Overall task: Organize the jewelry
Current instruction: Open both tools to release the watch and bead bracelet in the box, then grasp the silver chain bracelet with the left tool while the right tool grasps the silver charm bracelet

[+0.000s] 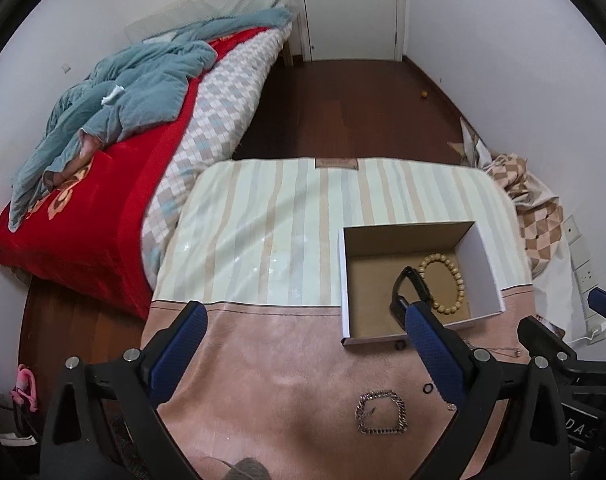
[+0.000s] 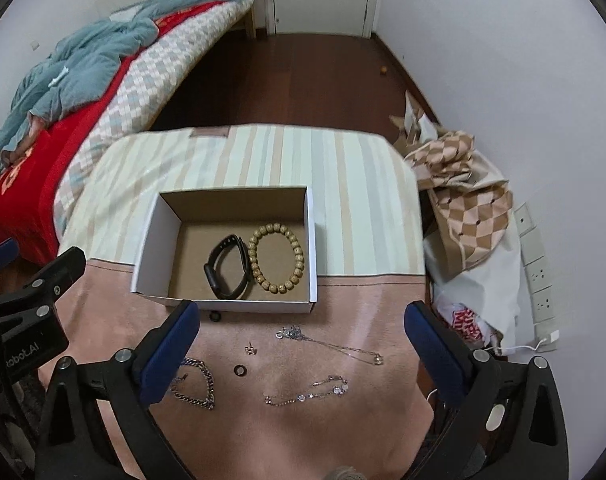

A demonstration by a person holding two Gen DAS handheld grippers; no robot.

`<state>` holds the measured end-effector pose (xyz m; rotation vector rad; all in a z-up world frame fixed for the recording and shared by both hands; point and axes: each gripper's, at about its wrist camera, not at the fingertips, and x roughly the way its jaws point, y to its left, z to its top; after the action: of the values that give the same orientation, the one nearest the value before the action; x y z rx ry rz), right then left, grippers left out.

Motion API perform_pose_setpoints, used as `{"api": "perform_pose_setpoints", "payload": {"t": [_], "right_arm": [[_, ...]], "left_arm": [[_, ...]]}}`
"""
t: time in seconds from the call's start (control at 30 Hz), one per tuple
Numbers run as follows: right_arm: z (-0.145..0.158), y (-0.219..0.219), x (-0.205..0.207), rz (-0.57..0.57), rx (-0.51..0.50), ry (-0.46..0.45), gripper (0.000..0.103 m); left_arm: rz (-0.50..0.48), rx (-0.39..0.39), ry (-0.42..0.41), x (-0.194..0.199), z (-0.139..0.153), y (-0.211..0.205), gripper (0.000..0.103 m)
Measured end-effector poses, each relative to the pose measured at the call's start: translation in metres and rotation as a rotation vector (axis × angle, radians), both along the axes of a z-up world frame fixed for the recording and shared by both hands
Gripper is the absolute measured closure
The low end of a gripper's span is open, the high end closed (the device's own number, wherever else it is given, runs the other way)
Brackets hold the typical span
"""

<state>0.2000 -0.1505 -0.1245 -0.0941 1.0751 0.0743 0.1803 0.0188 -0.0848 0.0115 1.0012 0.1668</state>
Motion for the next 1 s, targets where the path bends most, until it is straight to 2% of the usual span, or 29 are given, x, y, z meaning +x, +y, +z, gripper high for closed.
{"api": "perform_pose_setpoints", "payload": {"t": [0.27,0.47,0.6,0.8,0.83,0.87,0.93,1.0], "right_arm": [[0.04,0.002,-0.039,0.011,0.021,-0.089,0.0],[0.052,-0.005,-0.063,-0.002,0.08,-0.112,0.0],[0.035,-0.025,-0.073,-0.051,0.113,-0.095,0.0],[-0.034,-0.061,-0.079,-0.146,0.148,0.019,0.001],[-0.044,-0.065,-0.08,-0.156,0.152,0.034,0.006],[-0.053,-0.07,-0.081,-0.165,0.156,0.048,0.015],[-0.072,-0.08,-0.084,-0.187,0.162,0.085,0.023],[-0.087,-0.089,-0.086,-0.199,0.166,0.106,0.023]], "left_arm": [[-0.008,-0.018,-0.054,-0.034,0.03,-0.002,0.002],[-0.002,-0.025,-0.087,-0.054,0.034,0.002,0.002],[0.005,-0.009,-0.055,-0.061,0.007,0.002,0.002],[0.0,-0.022,0.085,-0.056,-0.067,-0.001,0.002],[-0.005,-0.028,0.107,-0.055,-0.077,-0.002,0.002],[-0.008,-0.031,0.138,-0.053,-0.091,-0.004,0.002],[-0.023,-0.05,0.181,-0.05,-0.112,-0.008,0.002],[-0.044,-0.069,0.23,-0.046,-0.132,-0.014,0.002]]}}
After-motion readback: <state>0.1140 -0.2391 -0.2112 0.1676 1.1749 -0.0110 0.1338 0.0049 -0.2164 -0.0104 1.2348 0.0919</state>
